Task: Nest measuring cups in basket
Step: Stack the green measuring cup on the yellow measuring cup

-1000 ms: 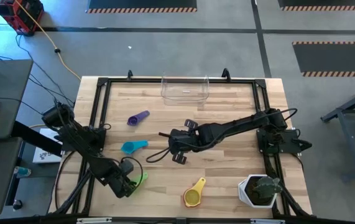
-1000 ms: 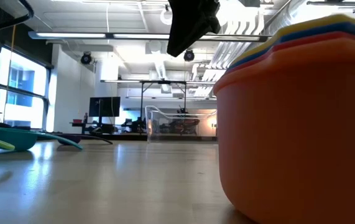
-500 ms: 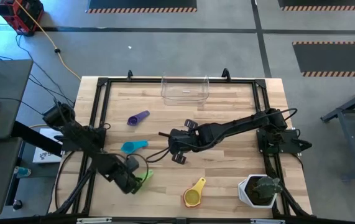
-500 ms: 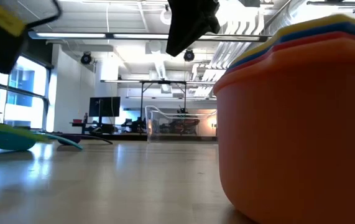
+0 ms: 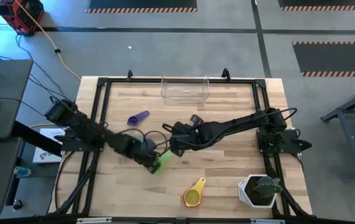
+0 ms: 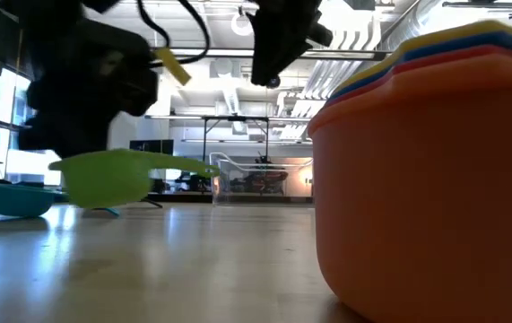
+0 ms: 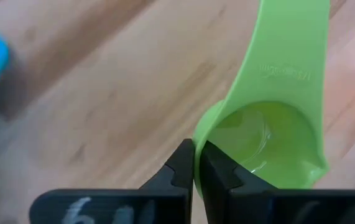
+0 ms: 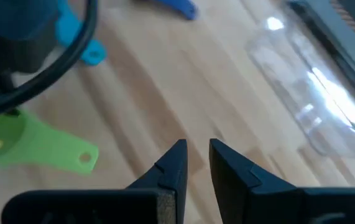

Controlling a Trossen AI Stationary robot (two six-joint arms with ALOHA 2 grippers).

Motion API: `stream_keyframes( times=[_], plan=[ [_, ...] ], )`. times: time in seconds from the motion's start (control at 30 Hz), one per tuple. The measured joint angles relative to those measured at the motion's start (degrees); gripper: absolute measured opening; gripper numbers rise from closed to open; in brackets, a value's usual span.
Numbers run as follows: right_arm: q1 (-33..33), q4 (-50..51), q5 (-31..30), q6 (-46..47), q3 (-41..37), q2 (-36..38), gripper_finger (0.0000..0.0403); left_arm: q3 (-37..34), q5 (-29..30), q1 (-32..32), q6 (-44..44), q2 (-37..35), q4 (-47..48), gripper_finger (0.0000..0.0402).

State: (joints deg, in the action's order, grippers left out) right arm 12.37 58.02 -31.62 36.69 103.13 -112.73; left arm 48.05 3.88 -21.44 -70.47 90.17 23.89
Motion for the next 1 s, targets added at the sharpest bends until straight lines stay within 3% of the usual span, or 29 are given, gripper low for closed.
stream_keyframes(
  times=[0.23, 1.0],
  plan=[
    [-2.23, 2.54, 1.74, 2.57, 0.0, 0.0, 0.0059, 0.02, -1.66, 3.89, 3.91, 0.0, -2.57, 0.0005],
    [-2.37, 3.17, 1.4, 3.43, 0.02, 0.0, 0.0059, 0.09, -5.14, 2.66, 6.24, 3.01, -5.12, 0.0021]
  ],
)
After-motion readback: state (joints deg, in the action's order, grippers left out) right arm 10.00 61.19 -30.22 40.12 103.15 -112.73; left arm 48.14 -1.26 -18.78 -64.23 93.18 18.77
